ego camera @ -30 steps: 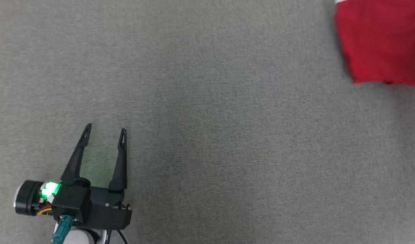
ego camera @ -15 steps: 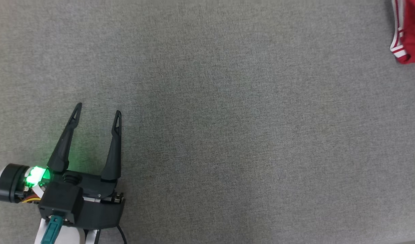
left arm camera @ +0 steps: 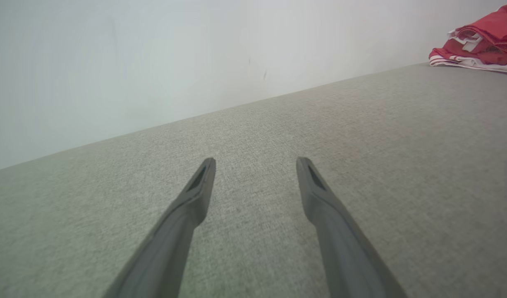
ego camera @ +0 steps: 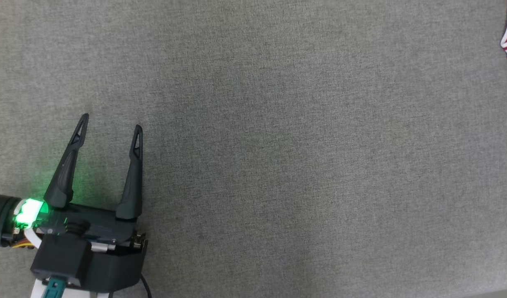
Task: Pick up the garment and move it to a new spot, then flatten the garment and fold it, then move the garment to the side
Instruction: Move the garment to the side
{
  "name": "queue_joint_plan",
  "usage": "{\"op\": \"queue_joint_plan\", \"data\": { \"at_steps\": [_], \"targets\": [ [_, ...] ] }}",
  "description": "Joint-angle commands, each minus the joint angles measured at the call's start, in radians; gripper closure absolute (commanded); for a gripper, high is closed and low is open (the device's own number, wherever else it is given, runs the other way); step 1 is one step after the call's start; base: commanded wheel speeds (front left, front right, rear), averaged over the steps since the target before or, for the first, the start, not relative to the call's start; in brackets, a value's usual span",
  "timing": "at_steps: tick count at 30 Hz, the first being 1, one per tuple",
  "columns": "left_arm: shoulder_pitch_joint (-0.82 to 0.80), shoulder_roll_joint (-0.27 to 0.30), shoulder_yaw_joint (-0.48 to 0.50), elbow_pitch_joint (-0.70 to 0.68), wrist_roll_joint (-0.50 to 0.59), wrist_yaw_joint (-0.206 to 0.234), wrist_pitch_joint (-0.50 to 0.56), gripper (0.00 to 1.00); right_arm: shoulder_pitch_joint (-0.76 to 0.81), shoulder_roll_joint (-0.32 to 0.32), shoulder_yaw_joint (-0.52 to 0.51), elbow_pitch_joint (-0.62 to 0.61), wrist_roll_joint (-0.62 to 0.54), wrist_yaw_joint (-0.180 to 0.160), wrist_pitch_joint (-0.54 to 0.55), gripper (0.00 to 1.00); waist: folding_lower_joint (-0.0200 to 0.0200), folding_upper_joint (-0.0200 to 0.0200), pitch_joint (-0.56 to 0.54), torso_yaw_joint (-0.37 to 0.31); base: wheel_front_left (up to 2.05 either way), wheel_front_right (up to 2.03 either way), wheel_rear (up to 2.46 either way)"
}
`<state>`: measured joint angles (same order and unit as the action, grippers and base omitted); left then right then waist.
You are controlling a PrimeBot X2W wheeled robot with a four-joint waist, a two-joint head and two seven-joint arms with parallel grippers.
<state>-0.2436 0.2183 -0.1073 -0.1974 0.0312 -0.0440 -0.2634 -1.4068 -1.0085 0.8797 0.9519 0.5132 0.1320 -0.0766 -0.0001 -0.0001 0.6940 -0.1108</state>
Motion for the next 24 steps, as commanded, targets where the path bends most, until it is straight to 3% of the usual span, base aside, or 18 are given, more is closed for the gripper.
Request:
{"op": "queue_joint_plan", "data": {
  "at_steps": [1,3,4,5,6,16,24],
  "targets": [
    [-0.013,0.005,-0.001,0.017,0.001,0.005,-0.001,0.00,-0.013,0.010,0.016,0.009,-0.022,-0.003,0.007,1.00,0.0001,0.0001,0.007,-0.002,0.00,0.00,0.00],
    [-0.018,0.007,-0.001,0.015,-0.001,0.010,-0.001,0.00,-0.029,0.021,0.016,0.021,-0.021,-0.003,0.008,1.00,0.0001,0.0001,0.008,-0.003,0.00,0.00,0.00],
    [-0.020,0.008,-0.001,0.015,-0.003,0.011,-0.001,0.00,-0.035,0.027,0.020,0.022,-0.029,-0.003,0.001,0.94,0.0001,0.0001,0.007,-0.003,0.00,0.00,0.00],
    [-0.021,0.009,0.000,0.015,-0.003,0.016,-0.001,0.00,-0.037,0.033,0.030,0.020,-0.042,-0.003,-0.008,0.53,0.0001,0.0001,0.004,-0.004,0.00,0.00,0.00],
    [-0.021,0.010,0.001,0.015,-0.004,0.019,-0.001,0.00,-0.041,0.036,0.034,0.023,-0.052,-0.003,-0.015,0.00,0.0001,0.0001,-0.002,-0.005,0.00,0.00,0.00],
    [0.043,-0.001,0.016,0.025,-0.037,0.054,-0.002,0.00,-0.019,0.110,-0.016,0.063,-0.039,-0.003,-0.120,0.00,0.0001,0.0001,-0.135,-0.009,0.00,0.00,0.00],
    [0.131,-0.022,0.049,0.056,-0.070,0.071,-0.002,0.00,0.110,0.163,-0.085,-0.008,0.031,-0.003,-0.184,0.00,0.0001,0.0001,-0.307,0.005,0.00,0.00,0.00]
  ]
}}
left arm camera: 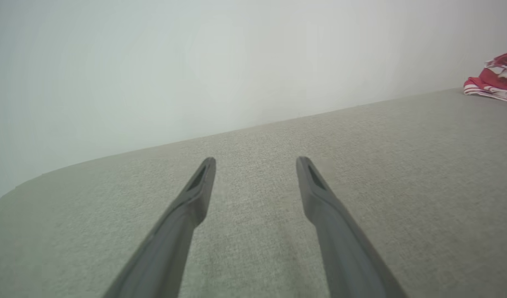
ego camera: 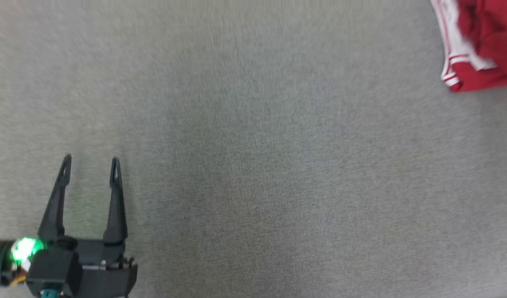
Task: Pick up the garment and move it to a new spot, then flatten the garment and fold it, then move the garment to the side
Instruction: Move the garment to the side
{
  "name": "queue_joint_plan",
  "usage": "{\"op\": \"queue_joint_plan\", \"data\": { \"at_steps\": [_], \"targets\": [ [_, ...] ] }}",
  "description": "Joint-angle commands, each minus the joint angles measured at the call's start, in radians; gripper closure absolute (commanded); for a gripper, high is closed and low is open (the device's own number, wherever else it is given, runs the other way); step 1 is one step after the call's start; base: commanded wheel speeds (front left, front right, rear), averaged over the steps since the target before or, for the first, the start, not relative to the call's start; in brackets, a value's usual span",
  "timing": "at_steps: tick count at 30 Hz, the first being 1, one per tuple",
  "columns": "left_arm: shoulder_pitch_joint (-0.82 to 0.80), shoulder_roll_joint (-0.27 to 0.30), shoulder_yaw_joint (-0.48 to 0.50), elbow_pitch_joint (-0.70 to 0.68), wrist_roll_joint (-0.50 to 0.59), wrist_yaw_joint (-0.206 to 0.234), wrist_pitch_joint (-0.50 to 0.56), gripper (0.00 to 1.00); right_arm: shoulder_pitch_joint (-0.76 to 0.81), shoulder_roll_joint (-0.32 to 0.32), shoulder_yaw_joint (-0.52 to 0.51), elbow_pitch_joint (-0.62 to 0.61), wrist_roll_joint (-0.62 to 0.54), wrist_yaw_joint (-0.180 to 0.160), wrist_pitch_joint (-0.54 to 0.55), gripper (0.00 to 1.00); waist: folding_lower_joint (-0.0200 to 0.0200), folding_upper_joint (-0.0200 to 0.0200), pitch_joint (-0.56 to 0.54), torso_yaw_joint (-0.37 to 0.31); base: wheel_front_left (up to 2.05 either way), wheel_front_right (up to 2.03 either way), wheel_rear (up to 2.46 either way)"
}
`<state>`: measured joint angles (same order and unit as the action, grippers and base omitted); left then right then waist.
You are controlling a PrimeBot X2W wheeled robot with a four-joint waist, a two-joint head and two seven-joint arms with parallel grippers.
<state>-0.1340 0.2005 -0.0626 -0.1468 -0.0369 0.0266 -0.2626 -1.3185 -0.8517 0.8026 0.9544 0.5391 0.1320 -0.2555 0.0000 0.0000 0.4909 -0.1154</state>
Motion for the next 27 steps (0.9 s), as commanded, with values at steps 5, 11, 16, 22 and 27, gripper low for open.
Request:
{"op": "queue_joint_plan", "data": {
  "at_steps": [5,11,16,22,27],
  "targets": [
    [0.086,-0.012,0.037,0.023,-0.022,0.004,-0.003,0.00,0.157,0.042,-0.111,-0.156,-0.008,-0.003,-0.009,0.00,0.0000,0.0000,-0.209,0.019,0.00,0.00,0.00],
    [0.147,-0.021,0.069,0.043,-0.037,0.004,-0.003,0.00,0.357,0.111,-0.282,-0.305,-0.051,-0.003,-0.010,0.00,0.0000,0.0000,-0.303,0.023,0.00,0.00,0.00],
    [0.194,-0.030,0.093,0.059,-0.040,-0.001,-0.003,0.00,0.542,0.197,-0.427,-0.419,-0.113,-0.003,-0.010,0.00,0.0000,0.0000,-0.378,0.027,0.00,0.00,0.00],
    [0.236,-0.042,0.111,0.082,-0.044,-0.006,-0.003,0.00,0.743,0.284,-0.585,-0.535,-0.163,-0.003,-0.010,0.00,0.0000,0.0000,-0.438,0.043,0.00,0.00,0.00],
    [0.258,-0.047,0.121,0.101,-0.039,-0.014,-0.003,0.00,0.896,0.347,-0.687,-0.609,-0.194,-0.003,0.002,0.00,0.0000,0.0000,-0.470,0.055,0.00,0.00,0.00]
  ]
}}
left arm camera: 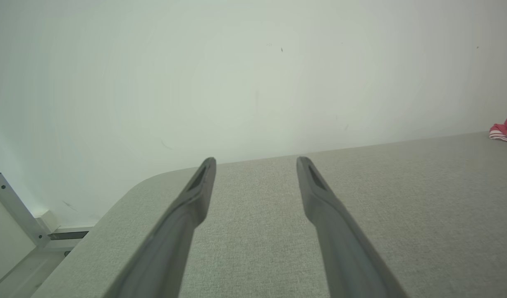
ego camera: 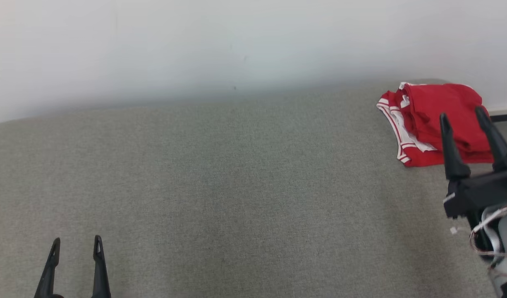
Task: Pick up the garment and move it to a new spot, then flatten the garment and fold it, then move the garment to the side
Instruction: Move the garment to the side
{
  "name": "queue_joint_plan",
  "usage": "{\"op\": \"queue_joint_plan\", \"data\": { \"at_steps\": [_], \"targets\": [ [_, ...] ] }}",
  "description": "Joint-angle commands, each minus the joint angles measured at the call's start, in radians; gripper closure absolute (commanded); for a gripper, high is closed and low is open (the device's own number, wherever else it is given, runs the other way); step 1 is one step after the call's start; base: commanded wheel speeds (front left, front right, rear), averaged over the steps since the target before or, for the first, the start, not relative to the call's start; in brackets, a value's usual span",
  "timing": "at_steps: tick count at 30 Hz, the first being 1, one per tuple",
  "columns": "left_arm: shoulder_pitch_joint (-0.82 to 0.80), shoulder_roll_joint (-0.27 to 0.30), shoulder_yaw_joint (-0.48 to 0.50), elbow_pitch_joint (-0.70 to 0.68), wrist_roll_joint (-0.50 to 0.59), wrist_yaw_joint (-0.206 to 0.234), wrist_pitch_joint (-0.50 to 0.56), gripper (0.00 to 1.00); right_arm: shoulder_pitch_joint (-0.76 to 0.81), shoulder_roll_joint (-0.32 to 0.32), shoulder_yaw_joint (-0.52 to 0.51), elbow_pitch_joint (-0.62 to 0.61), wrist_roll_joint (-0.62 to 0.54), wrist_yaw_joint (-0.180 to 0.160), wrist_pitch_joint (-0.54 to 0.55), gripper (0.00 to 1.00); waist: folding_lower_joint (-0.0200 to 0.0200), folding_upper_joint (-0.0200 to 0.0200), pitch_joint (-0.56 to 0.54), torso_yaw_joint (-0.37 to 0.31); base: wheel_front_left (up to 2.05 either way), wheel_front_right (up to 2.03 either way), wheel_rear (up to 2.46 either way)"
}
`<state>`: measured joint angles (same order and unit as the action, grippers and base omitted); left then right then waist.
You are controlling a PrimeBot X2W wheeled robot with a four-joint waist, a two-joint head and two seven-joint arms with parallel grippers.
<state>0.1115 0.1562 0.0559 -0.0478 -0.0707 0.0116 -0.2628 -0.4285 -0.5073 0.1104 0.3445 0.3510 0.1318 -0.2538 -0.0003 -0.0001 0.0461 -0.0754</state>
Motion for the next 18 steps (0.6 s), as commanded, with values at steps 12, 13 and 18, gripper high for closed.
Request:
{"op": "queue_joint_plan", "data": {
  "at_steps": [12,13,18],
  "targets": [
    [0.033,-0.021,0.016,0.037,0.003,-0.013,-0.003,0.00,0.294,0.200,-0.148,-0.164,-0.072,-0.003,0.038,0.00,0.0003,0.0001,-0.057,0.025,0.00,0.00,0.00],
    [0.033,-0.021,0.017,0.040,0.005,-0.013,-0.003,0.00,0.310,0.210,-0.152,-0.172,-0.076,-0.003,0.037,0.00,0.0003,0.0001,-0.059,0.026,0.00,0.00,0.00],
    [0.027,-0.017,0.017,0.067,0.012,-0.019,-0.003,0.00,0.369,0.252,-0.156,-0.191,-0.093,-0.003,0.029,0.00,0.0003,0.0001,-0.072,0.030,0.00,0.00,0.00]
  ]
}}
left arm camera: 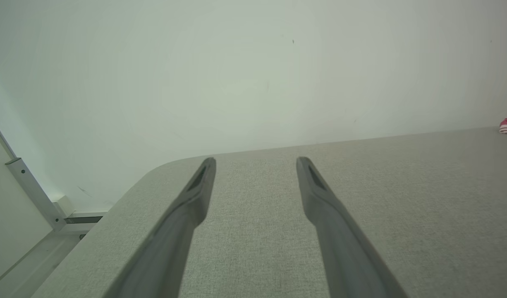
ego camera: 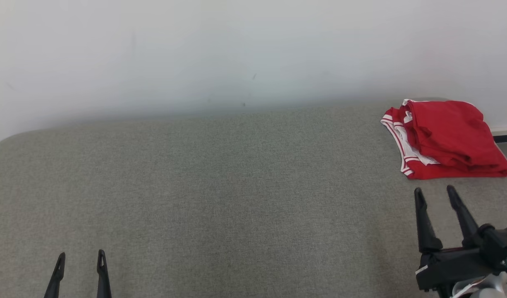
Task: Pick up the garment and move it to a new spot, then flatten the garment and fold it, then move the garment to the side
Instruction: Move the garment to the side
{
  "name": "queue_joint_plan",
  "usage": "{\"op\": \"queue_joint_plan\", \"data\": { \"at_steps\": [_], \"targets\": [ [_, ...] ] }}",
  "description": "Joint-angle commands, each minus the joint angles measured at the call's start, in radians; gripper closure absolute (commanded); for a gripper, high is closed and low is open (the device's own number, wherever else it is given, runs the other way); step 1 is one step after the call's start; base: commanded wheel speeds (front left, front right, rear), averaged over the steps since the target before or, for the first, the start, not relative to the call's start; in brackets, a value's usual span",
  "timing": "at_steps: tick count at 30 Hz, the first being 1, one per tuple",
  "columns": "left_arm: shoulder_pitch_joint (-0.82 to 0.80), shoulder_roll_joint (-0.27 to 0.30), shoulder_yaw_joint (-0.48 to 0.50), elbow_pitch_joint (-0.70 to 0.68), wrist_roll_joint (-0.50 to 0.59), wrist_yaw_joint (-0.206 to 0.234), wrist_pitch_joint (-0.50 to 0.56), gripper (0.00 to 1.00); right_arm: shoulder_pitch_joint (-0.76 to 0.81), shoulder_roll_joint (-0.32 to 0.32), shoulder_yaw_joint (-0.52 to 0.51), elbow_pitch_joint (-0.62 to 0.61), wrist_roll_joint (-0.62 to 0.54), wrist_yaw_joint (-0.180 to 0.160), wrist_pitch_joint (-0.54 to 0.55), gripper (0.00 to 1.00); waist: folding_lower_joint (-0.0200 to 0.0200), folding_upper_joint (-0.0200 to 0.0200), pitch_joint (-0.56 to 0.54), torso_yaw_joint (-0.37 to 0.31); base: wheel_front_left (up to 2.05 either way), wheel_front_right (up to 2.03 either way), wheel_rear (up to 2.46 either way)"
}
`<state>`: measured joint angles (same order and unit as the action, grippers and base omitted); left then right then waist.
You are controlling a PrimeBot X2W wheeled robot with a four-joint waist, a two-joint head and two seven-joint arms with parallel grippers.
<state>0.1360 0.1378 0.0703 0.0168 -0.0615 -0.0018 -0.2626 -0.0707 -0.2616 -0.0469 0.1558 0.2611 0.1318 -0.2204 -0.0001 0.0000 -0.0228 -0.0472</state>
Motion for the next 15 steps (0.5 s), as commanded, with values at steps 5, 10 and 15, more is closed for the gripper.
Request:
{"op": "queue_joint_plan", "data": {
  "at_steps": [5,10,15],
  "targets": [
    [-0.001,0.007,-0.003,0.031,0.010,-0.009,-0.003,0.00,0.042,0.037,-0.008,0.006,-0.009,-0.003,-0.010,0.00,0.0001,0.0000,-0.018,0.008,0.00,0.00,0.00],
    [-0.005,0.011,-0.008,0.052,0.014,-0.012,-0.003,0.00,0.075,0.057,-0.004,0.008,-0.026,-0.003,-0.016,0.00,0.0001,0.0000,-0.028,0.016,0.00,0.00,0.00],
    [-0.007,0.012,-0.010,0.070,0.015,-0.011,-0.003,0.00,0.115,0.096,-0.009,0.018,-0.026,-0.003,-0.024,0.00,0.0001,0.0000,-0.037,0.022,0.00,0.00,0.00]
  ]
}}
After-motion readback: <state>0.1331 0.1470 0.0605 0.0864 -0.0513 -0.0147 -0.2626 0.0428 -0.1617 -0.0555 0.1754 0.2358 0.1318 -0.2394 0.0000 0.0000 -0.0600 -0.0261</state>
